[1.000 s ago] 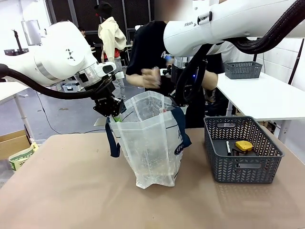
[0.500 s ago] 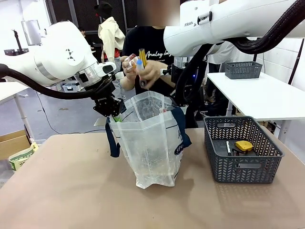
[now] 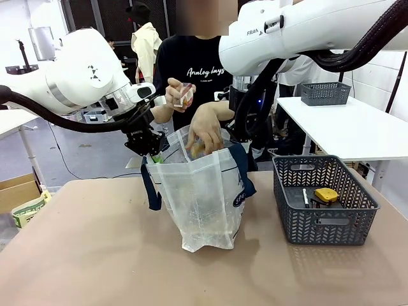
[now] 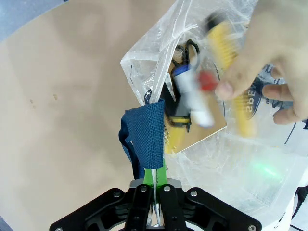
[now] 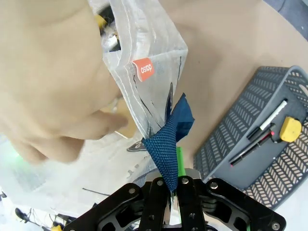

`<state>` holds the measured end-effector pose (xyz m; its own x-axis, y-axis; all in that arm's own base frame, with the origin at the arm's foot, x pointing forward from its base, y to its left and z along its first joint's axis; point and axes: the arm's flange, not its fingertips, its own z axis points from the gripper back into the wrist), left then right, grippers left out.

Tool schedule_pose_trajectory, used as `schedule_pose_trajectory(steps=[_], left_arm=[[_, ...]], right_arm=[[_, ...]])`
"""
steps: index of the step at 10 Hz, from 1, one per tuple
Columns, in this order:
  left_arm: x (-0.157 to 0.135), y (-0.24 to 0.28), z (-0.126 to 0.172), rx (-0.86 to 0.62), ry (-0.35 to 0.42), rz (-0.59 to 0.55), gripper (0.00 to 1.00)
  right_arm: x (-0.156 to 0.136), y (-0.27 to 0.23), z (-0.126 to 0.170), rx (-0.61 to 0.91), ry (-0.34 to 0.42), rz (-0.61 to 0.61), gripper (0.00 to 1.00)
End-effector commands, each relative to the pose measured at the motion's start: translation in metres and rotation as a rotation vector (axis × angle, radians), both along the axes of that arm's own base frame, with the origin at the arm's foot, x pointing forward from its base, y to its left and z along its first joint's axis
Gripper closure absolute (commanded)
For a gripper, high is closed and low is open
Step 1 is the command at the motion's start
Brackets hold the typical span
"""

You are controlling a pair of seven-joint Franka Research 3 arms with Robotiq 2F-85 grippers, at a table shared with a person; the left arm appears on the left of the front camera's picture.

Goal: Transfer purchased items from the store into the shopping bag.
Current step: Move the Reusable shopping bag to the right side of the table.

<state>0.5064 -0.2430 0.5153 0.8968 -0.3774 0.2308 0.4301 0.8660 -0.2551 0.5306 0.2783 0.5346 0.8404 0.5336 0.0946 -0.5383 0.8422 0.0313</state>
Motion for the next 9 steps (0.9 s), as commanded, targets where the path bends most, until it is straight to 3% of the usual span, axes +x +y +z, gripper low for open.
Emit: schedule_pose_trajectory(steps=[1, 9], left_arm=[[-0.002, 0.0011, -0.0012, -0.002, -0.008, 0.014, 1.0], [-0.002, 0.0011, -0.0012, -0.002, -0.008, 0.014, 1.0]], right_arm=[[-0.0002, -0.0002, -0.0008, 0.001, 0.003, -0.006, 1.0], [-0.0002, -0.0002, -0.0008, 0.001, 0.003, -0.006, 1.0]])
